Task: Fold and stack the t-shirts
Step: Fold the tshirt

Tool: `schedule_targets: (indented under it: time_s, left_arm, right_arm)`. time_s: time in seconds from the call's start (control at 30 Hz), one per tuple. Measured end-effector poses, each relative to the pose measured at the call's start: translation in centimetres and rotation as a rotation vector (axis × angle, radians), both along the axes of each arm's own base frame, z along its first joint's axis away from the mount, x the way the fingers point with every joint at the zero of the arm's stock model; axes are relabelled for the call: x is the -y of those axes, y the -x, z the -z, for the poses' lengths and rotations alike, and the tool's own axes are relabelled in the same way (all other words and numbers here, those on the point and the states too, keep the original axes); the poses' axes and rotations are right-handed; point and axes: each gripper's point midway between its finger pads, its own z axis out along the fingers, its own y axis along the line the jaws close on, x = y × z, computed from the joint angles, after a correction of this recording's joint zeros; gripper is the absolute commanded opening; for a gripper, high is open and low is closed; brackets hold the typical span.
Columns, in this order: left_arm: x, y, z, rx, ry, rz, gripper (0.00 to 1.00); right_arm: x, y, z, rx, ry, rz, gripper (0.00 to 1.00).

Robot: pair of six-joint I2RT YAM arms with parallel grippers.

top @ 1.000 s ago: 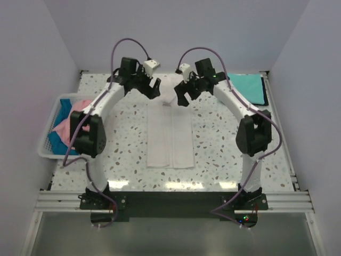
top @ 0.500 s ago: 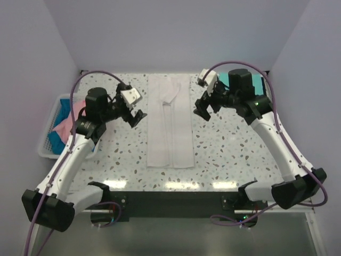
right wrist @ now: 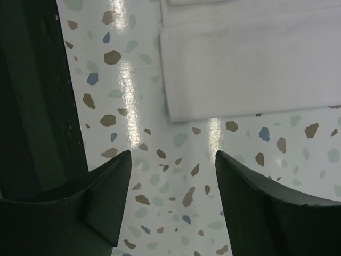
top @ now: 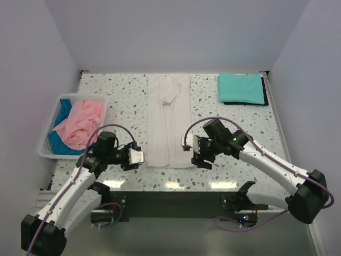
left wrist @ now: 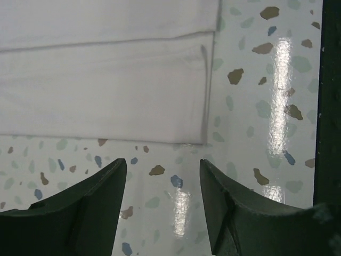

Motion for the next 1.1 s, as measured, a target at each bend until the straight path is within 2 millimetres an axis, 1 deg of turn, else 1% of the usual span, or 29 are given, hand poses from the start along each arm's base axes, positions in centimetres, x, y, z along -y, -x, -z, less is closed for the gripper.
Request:
schedule_targets:
  time_s: [0.07, 0.17, 0.3, 0.43, 0.5, 0.63, 0.7, 0.77, 0.87, 0.97, 1.03, 1.1]
  left_arm:
    - [-0.1, 0.8, 1.6, -0.021, -0.036, 0.04, 0.59]
    - [-0.3, 1.4, 3.1, -0.035, -0.08, 0.082, 0.57]
    - [-0.5, 1.4, 3.8, -0.002, -0.122, 0.124, 0.56]
    - [-0.9, 1.5, 4.1, 0.029, -0.16, 0.156, 0.57]
    - [-1.1, 1.7, 4.1, 0.045, -0.174, 0.17, 0.57]
    - [-1.3, 1.9, 4.1, 0.076, -0.192, 0.197, 0.57]
    - [-1.4, 2.0, 4.3, 0.081, -0.199, 0.21, 0.57]
    - [-1.6, 2.4, 4.9, 0.073, -0.208, 0.217, 0.56]
    - [-1.9, 3.2, 6.6, 0.035, -0.215, 0.203, 0.53]
    - [-2.0, 3.8, 7.4, 0.008, -0.231, 0.22, 0.54]
    - [-2.0, 3.9, 7.4, 0.013, -0.234, 0.23, 0.55]
    - [-1.8, 3.8, 7.0, 0.044, -0.228, 0.243, 0.55]
  right_arm:
    - [-0.1, 0.0, 1.1, 0.012, 0.024, -0.024, 0.62]
    - [-0.7, 0.3, 2.7, 0.041, 0.064, -0.087, 0.58]
    - [-1.7, 0.8, 4.5, 0.063, 0.114, -0.177, 0.52]
    - [-1.8, 0.4, 6.0, 0.069, 0.162, -0.211, 0.51]
    - [-1.7, 0.3, 6.0, 0.079, 0.168, -0.219, 0.51]
    - [-1.6, 0.2, 5.4, 0.113, 0.154, -0.234, 0.51]
    - [-1.2, 0.6, 5.3, 0.132, 0.155, -0.244, 0.52]
    - [-0.5, 0.8, 5.4, 0.154, 0.167, -0.252, 0.53]
    - [0.7, 1.5, 6.5, 0.162, 0.18, -0.25, 0.53]
    - [1.6, 2.6, 7.7, 0.122, 0.201, -0.251, 0.53]
    - [1.3, 3.0, 7.6, 0.122, 0.198, -0.269, 0.52]
    - [0.5, 3.1, 7.0, 0.132, 0.183, -0.283, 0.52]
